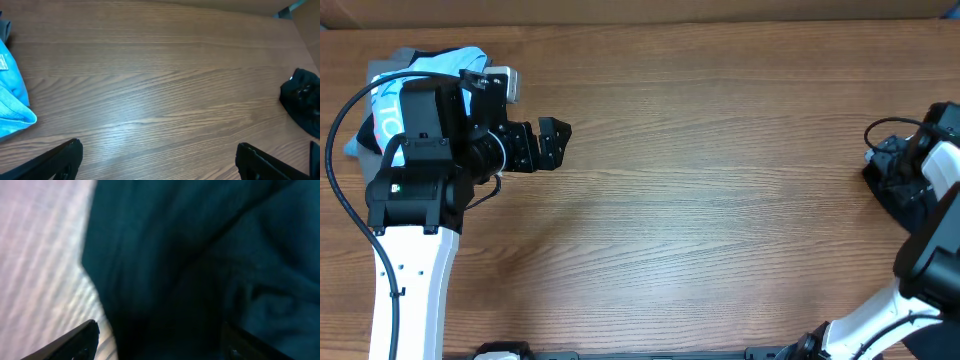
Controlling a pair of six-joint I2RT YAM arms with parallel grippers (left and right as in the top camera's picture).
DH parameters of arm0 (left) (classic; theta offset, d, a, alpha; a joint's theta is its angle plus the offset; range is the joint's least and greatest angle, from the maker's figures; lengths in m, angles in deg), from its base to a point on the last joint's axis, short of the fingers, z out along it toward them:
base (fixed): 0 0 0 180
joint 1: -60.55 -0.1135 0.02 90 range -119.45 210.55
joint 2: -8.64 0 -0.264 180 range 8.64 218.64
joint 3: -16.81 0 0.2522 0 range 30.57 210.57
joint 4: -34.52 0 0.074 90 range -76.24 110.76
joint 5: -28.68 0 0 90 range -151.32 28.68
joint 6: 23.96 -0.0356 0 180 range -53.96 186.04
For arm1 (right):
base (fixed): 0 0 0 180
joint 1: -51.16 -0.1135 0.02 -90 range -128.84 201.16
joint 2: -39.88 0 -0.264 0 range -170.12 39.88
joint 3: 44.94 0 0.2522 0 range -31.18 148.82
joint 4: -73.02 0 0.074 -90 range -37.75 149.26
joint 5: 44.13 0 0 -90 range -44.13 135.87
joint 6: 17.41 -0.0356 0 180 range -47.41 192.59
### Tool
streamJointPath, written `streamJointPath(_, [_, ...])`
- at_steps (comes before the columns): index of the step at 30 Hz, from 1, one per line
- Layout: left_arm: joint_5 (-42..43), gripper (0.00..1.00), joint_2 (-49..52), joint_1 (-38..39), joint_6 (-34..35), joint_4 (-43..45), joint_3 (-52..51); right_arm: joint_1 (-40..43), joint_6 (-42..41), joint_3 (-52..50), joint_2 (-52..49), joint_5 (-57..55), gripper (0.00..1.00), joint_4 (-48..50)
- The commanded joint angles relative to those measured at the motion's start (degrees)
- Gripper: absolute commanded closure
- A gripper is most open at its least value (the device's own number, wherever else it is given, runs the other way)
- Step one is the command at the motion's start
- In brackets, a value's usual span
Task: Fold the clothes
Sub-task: 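Move the right gripper to the crumpled black t-shirt and grasp it, then drag the black t-shirt leftward to the table center with the right gripper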
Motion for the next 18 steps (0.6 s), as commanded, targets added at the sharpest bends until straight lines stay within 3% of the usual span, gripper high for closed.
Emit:
streamJointPath(1, [1.09,0.00,0.42,0.37,1.25,0.09,1.46,-0.11,-0.44,1.46,-2.21,-0.83,0.21,0.59])
streamJointPath(3, [1.07,0.00,0.42,0.37,1.25,0.09,1.46,-0.22,-0.44,1.46,-2.86,-0.79,0.31,0.46])
streamJointPath(4, [1.09,0.00,0.42,0.37,1.25,0.09,1.46,-0.35,-0.42,1.46,-2.97,-0.42,0.42,0.33])
streamJointPath(6, [1.09,0.00,0.42,0.37,1.46,0.04,1.46,-0.66,-0.42,1.49,-2.91,2.01,0.74,0.04])
streamJointPath(7, [1.07,0.00,0.42,0.37,1.62,0.04,1.46,-0.94,-0.39,1.49,-2.80,3.80,0.80,0.13])
streamJointPath(13, [1.07,0.00,0.42,0.37,1.62,-1.01,1.46,-5.49,2.71,1.55,0.09,15.50,0.96,0.13])
streamJointPath(18, [0.66,0.00,0.33,0.24,1.57,-2.49,1.60,-15.74,6.82,1.55,5.88,18.60,0.96,-1.01])
